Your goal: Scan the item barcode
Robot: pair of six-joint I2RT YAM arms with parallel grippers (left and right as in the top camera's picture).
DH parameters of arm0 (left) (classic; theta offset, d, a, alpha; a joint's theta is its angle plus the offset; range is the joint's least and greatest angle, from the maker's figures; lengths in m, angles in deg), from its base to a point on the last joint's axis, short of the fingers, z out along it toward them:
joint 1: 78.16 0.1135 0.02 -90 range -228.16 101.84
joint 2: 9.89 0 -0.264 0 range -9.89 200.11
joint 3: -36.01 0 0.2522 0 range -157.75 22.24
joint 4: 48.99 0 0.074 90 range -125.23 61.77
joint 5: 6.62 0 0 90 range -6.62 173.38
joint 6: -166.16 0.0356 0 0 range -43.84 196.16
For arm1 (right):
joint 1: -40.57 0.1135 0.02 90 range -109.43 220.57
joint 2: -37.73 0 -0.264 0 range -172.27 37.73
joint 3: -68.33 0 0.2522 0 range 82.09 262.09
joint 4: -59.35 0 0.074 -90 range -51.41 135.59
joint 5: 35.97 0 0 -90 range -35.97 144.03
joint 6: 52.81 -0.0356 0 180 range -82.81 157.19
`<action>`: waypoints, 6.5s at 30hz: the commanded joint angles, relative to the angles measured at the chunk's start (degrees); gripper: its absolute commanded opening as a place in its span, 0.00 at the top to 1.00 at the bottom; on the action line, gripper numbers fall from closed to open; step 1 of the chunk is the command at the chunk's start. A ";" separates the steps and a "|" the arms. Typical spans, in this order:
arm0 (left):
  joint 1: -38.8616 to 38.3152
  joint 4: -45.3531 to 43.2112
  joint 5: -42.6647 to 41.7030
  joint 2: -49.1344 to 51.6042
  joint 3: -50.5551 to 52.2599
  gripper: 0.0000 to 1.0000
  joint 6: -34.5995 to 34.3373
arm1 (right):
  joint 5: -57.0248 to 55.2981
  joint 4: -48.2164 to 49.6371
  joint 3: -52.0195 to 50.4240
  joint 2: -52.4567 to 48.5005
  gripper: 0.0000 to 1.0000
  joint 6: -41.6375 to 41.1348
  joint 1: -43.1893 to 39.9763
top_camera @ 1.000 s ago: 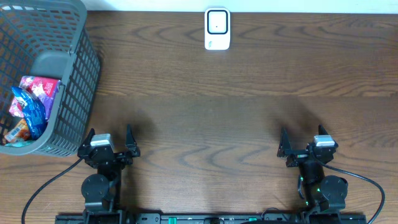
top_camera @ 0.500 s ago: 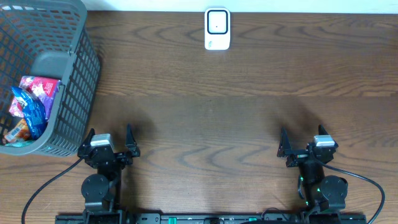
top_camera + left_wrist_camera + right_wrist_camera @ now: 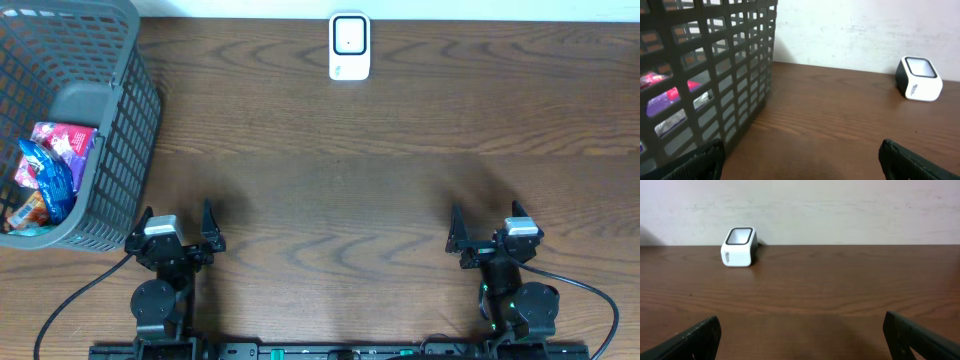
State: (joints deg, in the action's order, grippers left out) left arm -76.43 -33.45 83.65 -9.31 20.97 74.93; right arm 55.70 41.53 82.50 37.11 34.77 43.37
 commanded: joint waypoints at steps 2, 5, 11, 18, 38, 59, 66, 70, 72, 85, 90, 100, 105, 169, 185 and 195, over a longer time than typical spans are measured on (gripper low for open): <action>0.17 1.92 0.11 -0.24 0.61 0.02 -5.25 | -0.07 -0.24 -0.09 0.24 0.01 -0.74 -0.50; 0.17 1.95 0.09 -0.24 -0.31 0.02 -5.33 | -0.07 -0.24 -0.09 0.24 0.01 -0.74 -0.52; 0.17 2.03 -0.72 -0.24 -2.54 0.02 -5.31 | -0.07 -0.24 -0.09 0.24 0.01 -0.74 -0.52; 0.17 2.12 -4.39 -0.24 -3.26 0.02 -5.35 | -0.07 -0.24 -0.09 0.24 0.01 -0.74 -0.52; 0.17 17.03 -4.37 10.97 -18.45 0.02 -3.50 | -0.07 -0.24 -0.09 0.24 0.01 -0.74 -0.52; 0.24 21.16 -16.09 26.49 -35.15 0.02 -3.54 | -0.09 -0.24 -0.09 0.24 0.01 -0.74 -0.52; 0.22 38.75 -16.39 40.00 -51.23 0.02 1.03 | -0.07 -0.24 -0.09 0.24 0.01 -0.74 -0.52; 0.22 42.27 -20.26 44.09 -56.17 0.02 1.62 | -0.07 -0.24 -0.09 0.24 0.01 -0.74 -0.52; 0.24 41.88 -20.83 44.17 -56.35 0.02 1.64 | -0.07 -0.24 -0.09 0.24 0.01 -0.72 -0.52; 0.24 53.42 -18.38 54.07 -66.60 0.02 -0.35 | -0.09 -0.24 -0.09 0.24 0.01 -0.74 -0.50; 0.24 55.39 -15.85 57.05 -69.20 0.02 -0.35 | -0.07 -0.24 -0.09 0.24 0.01 -0.74 -0.52; 0.24 52.37 -15.82 61.92 -73.90 0.02 -3.39 | -0.07 -0.24 -0.09 0.24 0.01 -0.74 -0.52; 0.24 52.17 -15.80 66.07 -75.36 0.02 -3.39 | -0.07 -0.24 -0.09 0.24 0.01 -0.74 -0.50; 7.50 47.01 -6.25 63.08 -80.81 0.02 -5.09 | -0.07 -0.24 -0.09 0.24 0.01 -0.74 -0.52; 30.27 47.30 -15.87 82.18 -95.71 0.02 -10.49 | -0.07 -0.24 -0.09 0.24 0.01 -0.74 -0.52; 30.99 57.92 -3.02 96.15 -104.80 0.02 -8.92 | -0.07 -0.24 -0.09 0.24 0.01 -0.74 -0.52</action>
State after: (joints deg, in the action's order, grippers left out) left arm -45.63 23.84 76.81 84.17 -82.64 64.87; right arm 55.70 41.53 82.50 37.09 34.77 43.37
